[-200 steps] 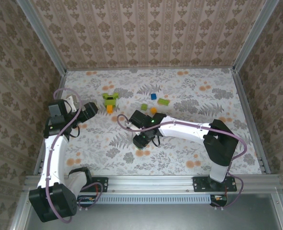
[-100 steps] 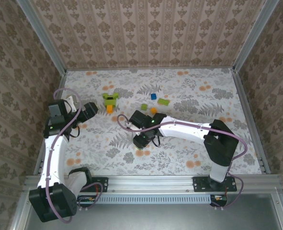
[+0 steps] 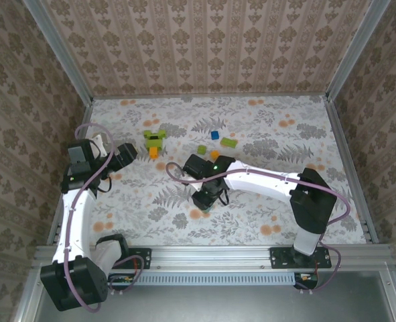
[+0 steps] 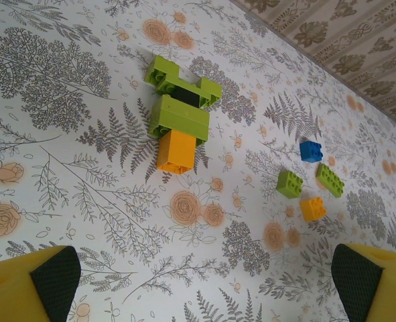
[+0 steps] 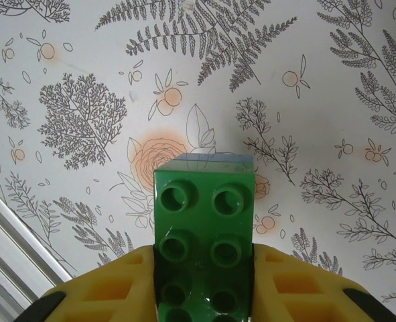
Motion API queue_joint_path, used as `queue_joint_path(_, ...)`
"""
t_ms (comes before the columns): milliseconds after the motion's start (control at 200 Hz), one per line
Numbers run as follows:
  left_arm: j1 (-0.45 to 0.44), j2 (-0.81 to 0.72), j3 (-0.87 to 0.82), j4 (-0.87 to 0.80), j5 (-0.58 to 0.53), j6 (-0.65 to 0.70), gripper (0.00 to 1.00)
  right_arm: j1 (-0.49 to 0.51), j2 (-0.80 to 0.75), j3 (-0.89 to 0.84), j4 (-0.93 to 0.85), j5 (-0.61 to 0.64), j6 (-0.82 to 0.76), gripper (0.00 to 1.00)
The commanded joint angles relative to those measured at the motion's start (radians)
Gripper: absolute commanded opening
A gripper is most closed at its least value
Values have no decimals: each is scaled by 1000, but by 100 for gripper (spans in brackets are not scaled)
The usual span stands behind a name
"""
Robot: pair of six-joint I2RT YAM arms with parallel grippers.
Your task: Assemble a carrot with lego
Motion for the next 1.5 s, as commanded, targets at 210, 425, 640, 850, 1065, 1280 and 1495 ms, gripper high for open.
queue_joint_path(210,-11,5,-3,17,18,19,100,-29,-44,-76,42,-60,-42,32)
queue_joint_path(425,-15,7,-8,29,33,19,100,-47,-53,-88,63,-66,-39,47)
queue_joint_path(640,-67,23,-12,61,67,24,100,-64,-102,-81,68,-67,-38,64)
queue_joint_path(850,-183,20,-1,59,23,59,100,-109,-165,-14,41,-29,-31,67)
queue_joint_path(1065,-332,-6,-20,69,-44,94,100,-231,-108,113,-9,109,-6,68)
queue_joint_path(1280,-455,-155,-184,180,-78,102,100,-338,132,321,-62,225,-29,68)
queue_joint_path(1495,-559,-304,-298,179,-108,123,100,-423,353,504,-79,136,-54,68)
